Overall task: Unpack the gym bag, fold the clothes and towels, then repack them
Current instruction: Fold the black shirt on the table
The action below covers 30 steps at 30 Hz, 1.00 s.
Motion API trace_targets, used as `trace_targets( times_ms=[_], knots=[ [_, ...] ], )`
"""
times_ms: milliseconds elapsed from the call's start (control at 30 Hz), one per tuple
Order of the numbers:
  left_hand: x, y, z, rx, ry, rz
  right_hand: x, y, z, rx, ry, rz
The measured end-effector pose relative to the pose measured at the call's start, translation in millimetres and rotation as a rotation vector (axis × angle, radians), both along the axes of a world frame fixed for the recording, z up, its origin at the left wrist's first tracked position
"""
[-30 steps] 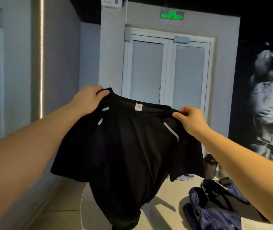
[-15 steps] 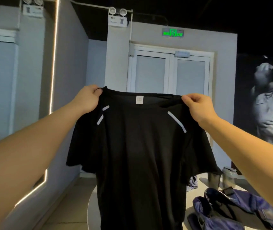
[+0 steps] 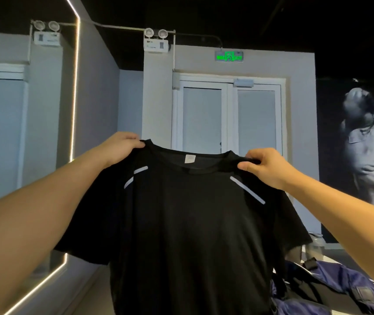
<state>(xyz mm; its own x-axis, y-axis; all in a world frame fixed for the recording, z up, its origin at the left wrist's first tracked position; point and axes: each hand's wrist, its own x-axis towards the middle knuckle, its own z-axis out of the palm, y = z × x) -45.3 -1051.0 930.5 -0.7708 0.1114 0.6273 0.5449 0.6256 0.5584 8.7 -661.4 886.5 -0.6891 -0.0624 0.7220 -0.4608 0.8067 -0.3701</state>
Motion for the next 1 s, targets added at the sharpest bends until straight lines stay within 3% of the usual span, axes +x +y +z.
trace_targets(
  times_ms=[100,200,367,500,700,800,867,933,1000],
  knots=[
    [9.0,10.0,6.3,0.031,-0.020,-0.040,-4.8,10.7,-2.8,-0.020,-0.030,-0.032],
    [17.0,19.1,13.8,-0.033,-0.018,-0.036,-11.9,19.1,1.2,0.123,0.063,-0.226],
    [19.4,29.1,22.6,-0.093,0.039,0.032,-6.5,18.5,16.6,0.065,0.033,-0.431],
    [16.3,30.6,21.1,-0.198,0.110,0.101,-6.5,16.4,29.4,-0.070,-0.066,-0.366],
    [0.0,20.7,8.2,-0.296,0.157,0.213,-10.1,6.8,22.6,-0.373,0.120,-0.205],
    [-12.3,19.5,7.1,-0.415,0.360,0.431,-11.5,-3.5,22.2,-0.415,0.201,-0.167],
    [-15.3,21.7,8.6,-0.472,0.386,0.595,-10.2,-11.8,23.1,-0.401,0.254,-0.141],
    [-14.9,24.6,10.6,-0.344,0.257,0.600,-9.5,-17.8,23.6,-0.390,0.298,-0.130],
    [-16.2,25.8,11.1,-0.088,0.166,0.464,-9.7,-20.6,25.3,-0.397,0.351,-0.120]
  ],
)
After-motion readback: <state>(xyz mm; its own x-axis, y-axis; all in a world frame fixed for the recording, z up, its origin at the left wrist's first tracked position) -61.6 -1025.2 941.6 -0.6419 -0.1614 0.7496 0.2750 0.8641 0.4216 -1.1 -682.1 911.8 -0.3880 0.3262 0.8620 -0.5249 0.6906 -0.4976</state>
